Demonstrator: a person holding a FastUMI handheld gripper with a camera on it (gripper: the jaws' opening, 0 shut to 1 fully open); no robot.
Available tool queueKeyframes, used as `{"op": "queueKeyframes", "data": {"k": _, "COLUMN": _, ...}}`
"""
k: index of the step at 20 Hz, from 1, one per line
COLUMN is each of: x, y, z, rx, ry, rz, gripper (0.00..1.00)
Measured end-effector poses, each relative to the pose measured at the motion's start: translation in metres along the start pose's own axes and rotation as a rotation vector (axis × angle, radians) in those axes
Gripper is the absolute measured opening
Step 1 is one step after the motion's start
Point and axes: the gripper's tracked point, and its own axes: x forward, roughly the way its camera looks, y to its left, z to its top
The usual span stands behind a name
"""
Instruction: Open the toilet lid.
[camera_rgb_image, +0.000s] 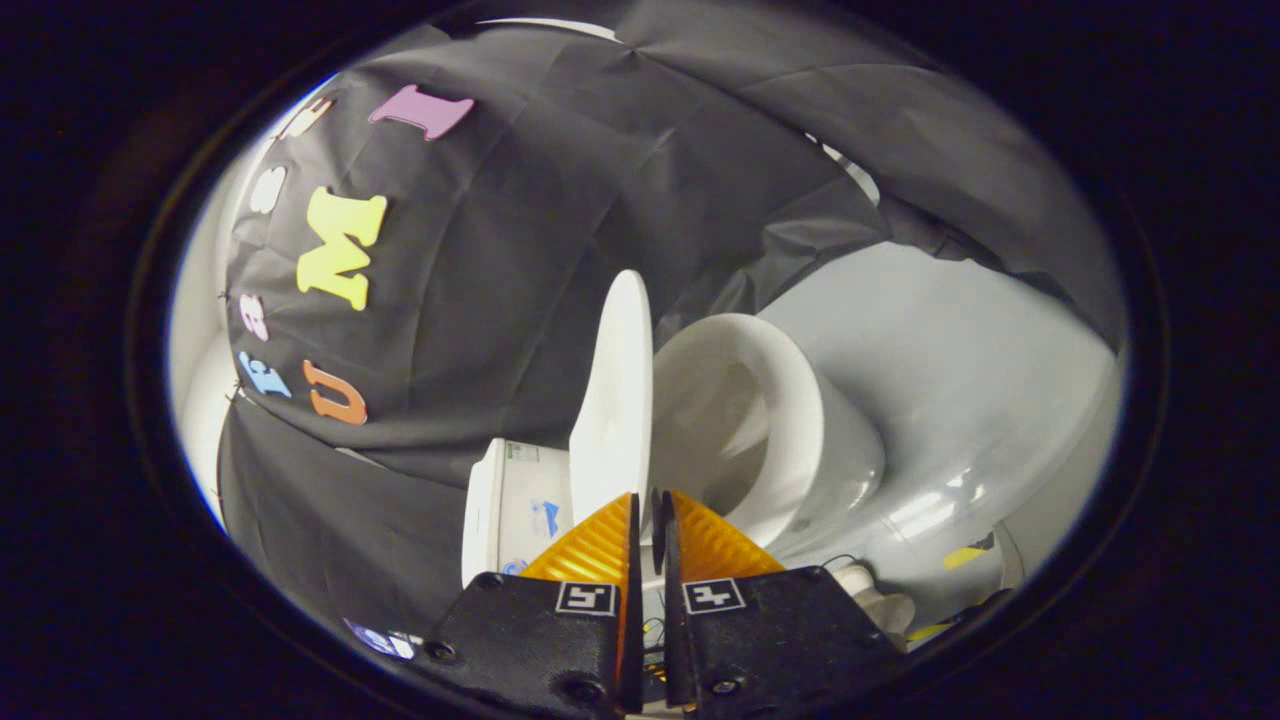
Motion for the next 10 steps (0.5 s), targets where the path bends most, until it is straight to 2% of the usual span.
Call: {"op": "queueKeyframes", "data": {"k": 10, "x": 0.0, "y": 0.045, "z": -0.01, "rx": -0.05, "ry": -0.001, "rz": 0.026, "gripper": 0.11}}
